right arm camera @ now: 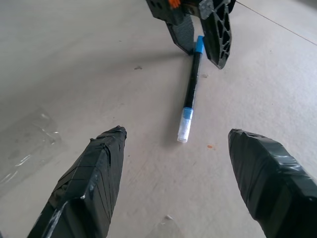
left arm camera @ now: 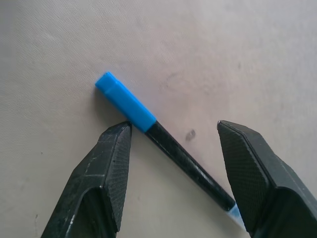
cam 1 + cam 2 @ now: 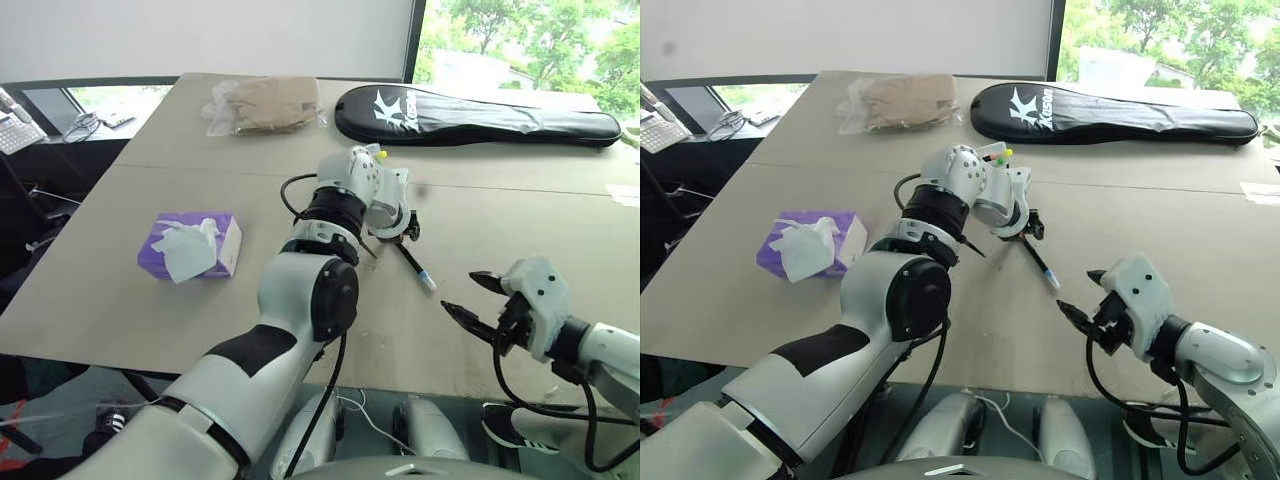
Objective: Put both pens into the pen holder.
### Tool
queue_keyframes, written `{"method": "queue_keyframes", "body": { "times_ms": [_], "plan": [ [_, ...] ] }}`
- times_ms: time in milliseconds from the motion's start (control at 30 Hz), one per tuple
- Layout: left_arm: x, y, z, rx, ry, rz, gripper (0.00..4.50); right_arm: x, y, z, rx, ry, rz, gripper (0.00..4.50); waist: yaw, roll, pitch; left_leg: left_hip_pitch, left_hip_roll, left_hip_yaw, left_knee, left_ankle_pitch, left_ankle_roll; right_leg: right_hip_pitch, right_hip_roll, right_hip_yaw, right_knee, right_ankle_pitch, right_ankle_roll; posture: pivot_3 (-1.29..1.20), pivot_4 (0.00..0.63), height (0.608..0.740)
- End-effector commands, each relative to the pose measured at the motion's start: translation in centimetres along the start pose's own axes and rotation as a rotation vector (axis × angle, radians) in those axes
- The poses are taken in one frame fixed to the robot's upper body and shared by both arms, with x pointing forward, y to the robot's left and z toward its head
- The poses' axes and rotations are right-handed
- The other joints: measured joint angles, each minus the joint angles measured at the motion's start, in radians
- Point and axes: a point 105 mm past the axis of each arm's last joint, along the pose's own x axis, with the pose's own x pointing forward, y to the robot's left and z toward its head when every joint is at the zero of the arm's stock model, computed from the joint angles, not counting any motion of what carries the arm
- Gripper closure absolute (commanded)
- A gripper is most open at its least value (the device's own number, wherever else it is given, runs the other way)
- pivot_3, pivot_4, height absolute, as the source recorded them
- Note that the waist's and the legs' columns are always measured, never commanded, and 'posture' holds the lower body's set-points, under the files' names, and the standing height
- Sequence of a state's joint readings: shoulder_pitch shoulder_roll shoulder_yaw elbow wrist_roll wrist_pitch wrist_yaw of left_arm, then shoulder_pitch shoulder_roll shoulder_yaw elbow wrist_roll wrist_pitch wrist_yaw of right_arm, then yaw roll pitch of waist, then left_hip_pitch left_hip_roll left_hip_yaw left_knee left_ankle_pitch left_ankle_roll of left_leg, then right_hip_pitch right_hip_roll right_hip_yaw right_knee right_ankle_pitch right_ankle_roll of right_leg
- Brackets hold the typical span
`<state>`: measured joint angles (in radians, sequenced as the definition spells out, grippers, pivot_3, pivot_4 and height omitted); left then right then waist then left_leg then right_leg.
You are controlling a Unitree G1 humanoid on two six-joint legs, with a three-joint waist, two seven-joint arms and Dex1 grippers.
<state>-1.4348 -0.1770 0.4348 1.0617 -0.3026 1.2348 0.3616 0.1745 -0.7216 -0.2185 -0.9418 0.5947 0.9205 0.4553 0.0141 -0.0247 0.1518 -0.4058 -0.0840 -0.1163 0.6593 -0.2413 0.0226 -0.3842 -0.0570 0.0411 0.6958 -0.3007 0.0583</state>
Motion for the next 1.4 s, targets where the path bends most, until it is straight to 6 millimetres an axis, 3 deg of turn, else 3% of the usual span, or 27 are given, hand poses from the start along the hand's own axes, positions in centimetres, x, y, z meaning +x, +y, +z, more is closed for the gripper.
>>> {"method": "queue_keyframes", "body": {
  "times_ms": [33, 167, 300, 333, 400, 467, 600, 700, 767, 867, 933, 1000, 1133, 1267, 1400],
  "plan": [
    [1.9, -1.9, -1.4, 0.033, -0.011, 0.046, 1.69, -0.6, 0.0, 0.8, -0.028, -0.029, -0.040, 0.96, 0.000, -0.002, -0.001, 0.008, 0.000, 0.000, -0.002, -0.001, 0.002, 0.007, 0.000, 0.000, -0.001, 0.000, 0.000, 0.00, 0.150, 0.740],
    [2.4, -2.5, -1.7, 0.030, -0.009, 0.037, 1.69, -1.0, 0.4, 0.5, -0.012, -0.022, -0.062, 0.96, -0.003, -0.003, -0.003, 0.024, 0.000, 0.000, -0.005, -0.005, 0.000, 0.022, 0.000, -0.001, -0.002, -0.003, 0.007, 0.00, 0.150, 0.740],
    [3.0, -1.7, -2.1, 0.049, -0.006, 0.058, 3.35, -1.1, 0.6, 0.4, 0.000, -0.024, -0.075, 0.96, 0.001, -0.001, -0.006, 0.028, 0.000, 0.001, -0.007, -0.006, -0.001, 0.026, 0.000, -0.001, -0.004, -0.004, 0.008, 0.00, 0.150, 0.740],
    [3.0, -1.7, -2.1, 0.054, -0.005, 0.056, 3.96, -1.1, 0.7, 0.4, 0.000, -0.023, -0.076, 0.96, 0.003, -0.001, -0.006, 0.028, 0.000, 0.000, -0.006, -0.005, -0.001, 0.026, 0.000, -0.001, -0.004, -0.004, 0.008, 0.00, 0.150, 0.740],
    [2.8, -1.6, -2.1, 0.065, 0.002, 0.038, 4.46, -1.1, 0.7, 0.3, 0.004, -0.021, -0.080, 0.96, 0.007, -0.001, -0.006, 0.027, -0.001, 0.000, -0.006, -0.005, 0.000, 0.026, -0.001, -0.002, -0.005, -0.004, 0.008, 0.00, 0.150, 0.740],
    [2.2, -1.7, -1.9, 0.106, 0.030, -0.026, 4.46, -1.0, 0.7, 0.4, 0.005, -0.023, -0.081, 0.96, 0.008, -0.001, -0.006, 0.027, -0.002, -0.001, -0.006, -0.005, 0.000, 0.027, -0.002, -0.003, -0.005, -0.004, 0.009, 0.00, 0.150, 0.740],
    [0.3, 1.2, -1.1, 0.210, 0.043, -0.092, 4.46, -0.8, 0.5, 0.5, 0.006, -0.026, -0.073, 0.96, -0.003, 0.002, -0.006, 0.023, -0.002, -0.001, -0.006, -0.004, -0.001, 0.023, -0.002, -0.003, -0.006, -0.004, 0.009, 0.00, 0.150, 0.740],
    [-2.3, 3.8, 0.7, 0.395, -0.182, -0.133, 4.46, -0.6, 0.2, 0.8, 0.005, -0.034, -0.064, 0.96, -0.027, 0.002, -0.006, 0.021, -0.001, -0.001, -0.011, -0.001, -0.001, 0.019, -0.001, 0.000, -0.006, -0.002, 0.004, 0.00, 0.150, 0.740],
    [-4.3, 4.6, 0.2, 0.581, -0.335, -0.183, 4.46, -0.5, 0.0, 1.1, 0.000, -0.043, -0.057, 0.96, -0.048, 0.003, -0.005, 0.014, 0.001, 0.002, -0.014, 0.000, -0.001, 0.009, 0.000, 0.004, -0.005, -0.001, 0.003, 0.00, 0.150, 0.740],
    [-8.2, 4.7, -1.0, 0.738, -0.611, -0.402, 4.46, -0.2, -0.1, 1.7, -0.007, -0.069, -0.031, 0.96, -0.053, 0.004, -0.005, 0.007, 0.003, 0.001, -0.018, 0.001, -0.004, -0.005, 0.003, 0.014, -0.002, -0.002, -0.001, 0.00, 0.150, 0.740],
    [-11.1, 4.5, -0.2, 0.740, -0.834, -0.512, 4.46, 0.0, -0.2, 2.1, -0.005, -0.095, -0.013, 0.96, -0.035, 0.005, -0.003, 0.006, 0.002, 0.000, -0.018, 0.001, -0.004, -0.006, 0.003, 0.012, -0.003, -0.003, -0.002, 0.00, 0.150, 0.740],
    [-12.8, 4.7, 0.5, 0.738, -0.961, -0.532, 4.46, 0.1, -0.2, 2.8, 0.009, -0.146, 0.007, 0.96, -0.011, 0.004, -0.002, 0.005, 0.002, -0.001, -0.016, 0.000, -0.003, -0.005, 0.002, 0.011, -0.005, -0.002, -0.002, 0.00, 0.150, 0.740],
    [-18.2, 4.0, 2.4, 0.713, -1.232, -0.679, 4.46, 0.1, -0.6, 4.9, 0.044, -0.311, 0.034, 0.96, 0.004, 0.004, -0.001, 0.004, 0.001, -0.007, -0.011, -0.001, -0.001, 0.003, 0.002, 0.003, -0.011, -0.001, -0.003, 0.00, 0.150, 0.740],
    [-20.4, 2.0, 3.0, 0.998, -1.403, -0.625, 4.46, 0.6, -1.2, 6.3, 0.012, -0.368, 0.043, 0.96, -0.001, 0.004, -0.001, 0.005, 0.000, -0.009, -0.010, -0.002, 0.000, 0.007, 0.002, 0.000, -0.017, 0.001, -0.001, 0.00, 0.150, 0.740],
    [-19.1, 1.4, 3.0, 1.359, -1.520, -0.455, 4.46, 0.7, -1.5, 7.8, 0.013, -0.450, 0.035, 0.96, -0.001, 0.004, -0.001, 0.006, 0.000, -0.008, -0.011, -0.001, 0.000, 0.007, 0.002, 0.000, -0.017, 0.001, -0.001, 0.00, 0.150, 0.740]
  ]
}}
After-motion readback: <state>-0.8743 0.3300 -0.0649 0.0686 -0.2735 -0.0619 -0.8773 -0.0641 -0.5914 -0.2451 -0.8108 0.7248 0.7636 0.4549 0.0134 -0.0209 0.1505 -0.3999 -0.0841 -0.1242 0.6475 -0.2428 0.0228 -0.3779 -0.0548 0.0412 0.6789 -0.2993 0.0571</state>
